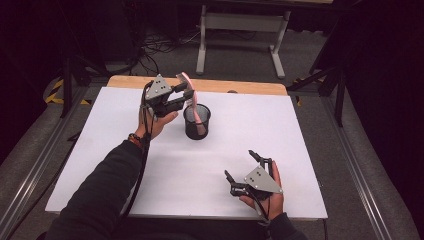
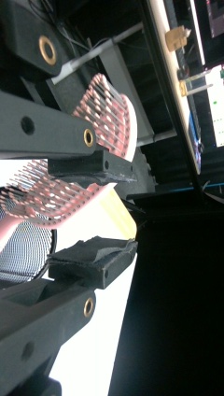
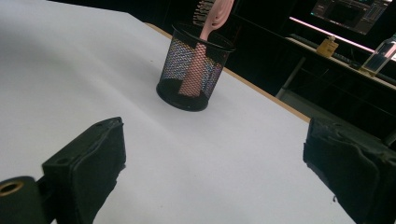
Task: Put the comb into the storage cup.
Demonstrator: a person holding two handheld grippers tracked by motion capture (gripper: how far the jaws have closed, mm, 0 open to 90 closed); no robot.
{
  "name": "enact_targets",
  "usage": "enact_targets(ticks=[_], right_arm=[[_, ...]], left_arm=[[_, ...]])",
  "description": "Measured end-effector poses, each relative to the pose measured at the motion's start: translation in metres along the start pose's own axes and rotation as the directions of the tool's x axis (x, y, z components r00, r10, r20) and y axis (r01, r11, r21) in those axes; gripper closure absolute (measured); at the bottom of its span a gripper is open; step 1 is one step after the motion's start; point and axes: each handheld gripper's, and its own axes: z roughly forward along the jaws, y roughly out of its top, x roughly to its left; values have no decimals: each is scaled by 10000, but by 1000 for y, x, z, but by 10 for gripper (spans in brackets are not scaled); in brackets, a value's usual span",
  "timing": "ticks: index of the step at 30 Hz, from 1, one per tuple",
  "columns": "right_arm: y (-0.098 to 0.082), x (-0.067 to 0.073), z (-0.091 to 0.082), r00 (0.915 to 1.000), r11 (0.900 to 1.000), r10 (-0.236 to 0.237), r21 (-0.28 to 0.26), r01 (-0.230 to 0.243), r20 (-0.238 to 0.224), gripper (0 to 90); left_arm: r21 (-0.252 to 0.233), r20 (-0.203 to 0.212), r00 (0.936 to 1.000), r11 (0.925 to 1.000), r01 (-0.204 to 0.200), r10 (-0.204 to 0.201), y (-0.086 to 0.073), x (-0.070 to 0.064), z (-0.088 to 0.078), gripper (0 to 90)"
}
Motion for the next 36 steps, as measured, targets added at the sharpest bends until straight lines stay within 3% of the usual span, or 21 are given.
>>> enact_targets(ticks=[20,26,36], right_arm=[[1,0,-2,10000,10000,-45,-71,45,16,64],[1,0,-3,10000,10000,-45,-80,45,14,64],[2,0,-3,10000,9999,-83,-79,84,23,64]], left_arm=[[-102,-220,9969,9971,-753,751,10,-4,-20,562],[-86,-36,9958,9958,-912,912,11,-7,-24,548],[-118,63,9960,9960,-891,891,5,-9,-28,509]])
